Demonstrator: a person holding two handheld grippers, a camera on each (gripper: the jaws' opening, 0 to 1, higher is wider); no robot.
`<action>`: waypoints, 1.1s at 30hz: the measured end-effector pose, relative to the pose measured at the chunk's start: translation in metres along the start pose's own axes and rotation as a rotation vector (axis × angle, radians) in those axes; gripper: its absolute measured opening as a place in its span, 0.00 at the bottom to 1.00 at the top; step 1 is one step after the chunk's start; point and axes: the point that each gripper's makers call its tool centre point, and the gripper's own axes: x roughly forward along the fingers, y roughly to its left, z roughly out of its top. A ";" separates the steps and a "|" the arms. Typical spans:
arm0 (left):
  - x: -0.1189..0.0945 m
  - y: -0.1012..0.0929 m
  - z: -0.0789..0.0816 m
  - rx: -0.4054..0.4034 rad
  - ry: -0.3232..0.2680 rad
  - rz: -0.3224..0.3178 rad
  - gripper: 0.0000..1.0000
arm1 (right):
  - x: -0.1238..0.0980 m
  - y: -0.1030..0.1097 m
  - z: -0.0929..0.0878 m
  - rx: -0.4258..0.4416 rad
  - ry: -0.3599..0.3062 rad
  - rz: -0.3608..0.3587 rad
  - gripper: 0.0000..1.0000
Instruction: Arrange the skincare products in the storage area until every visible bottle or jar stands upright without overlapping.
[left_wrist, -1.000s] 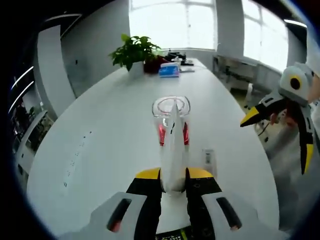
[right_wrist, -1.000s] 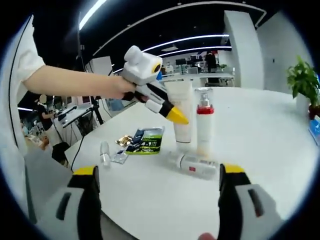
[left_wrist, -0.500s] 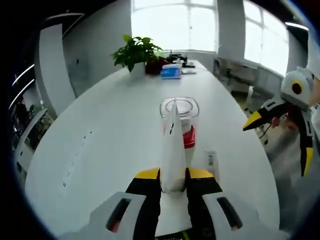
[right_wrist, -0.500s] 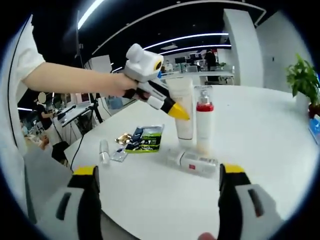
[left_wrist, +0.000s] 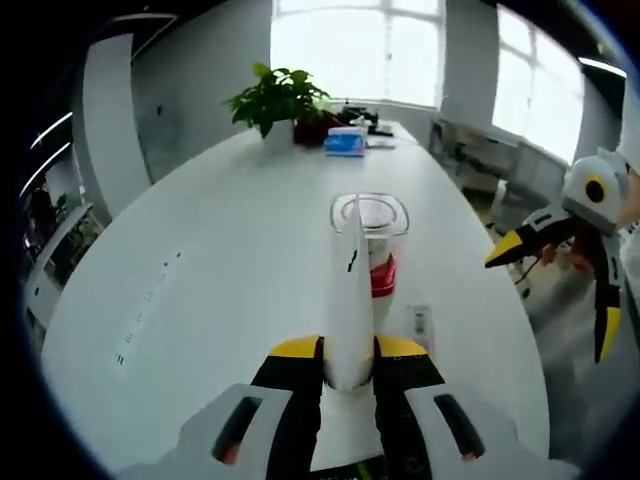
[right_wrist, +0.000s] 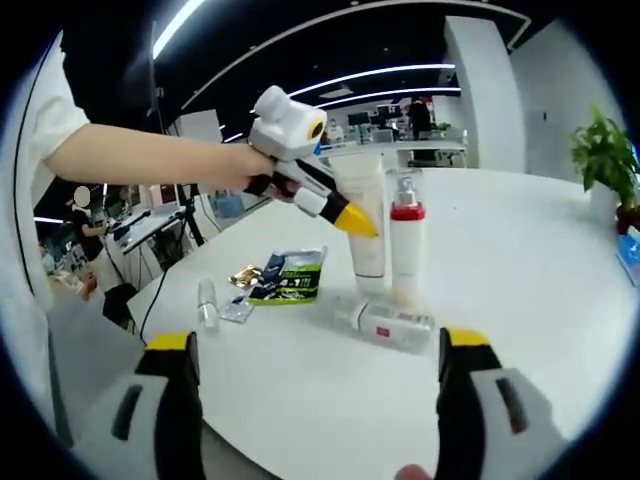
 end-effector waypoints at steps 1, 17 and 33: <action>0.000 0.000 0.000 -0.005 -0.004 -0.001 0.15 | 0.000 0.000 0.000 0.001 0.000 0.000 1.00; 0.002 -0.001 0.000 -0.026 -0.007 -0.016 0.19 | 0.000 -0.001 -0.001 0.004 0.006 -0.004 1.00; -0.005 -0.002 -0.005 -0.034 0.011 0.001 0.35 | 0.000 -0.002 -0.001 0.000 0.007 -0.006 1.00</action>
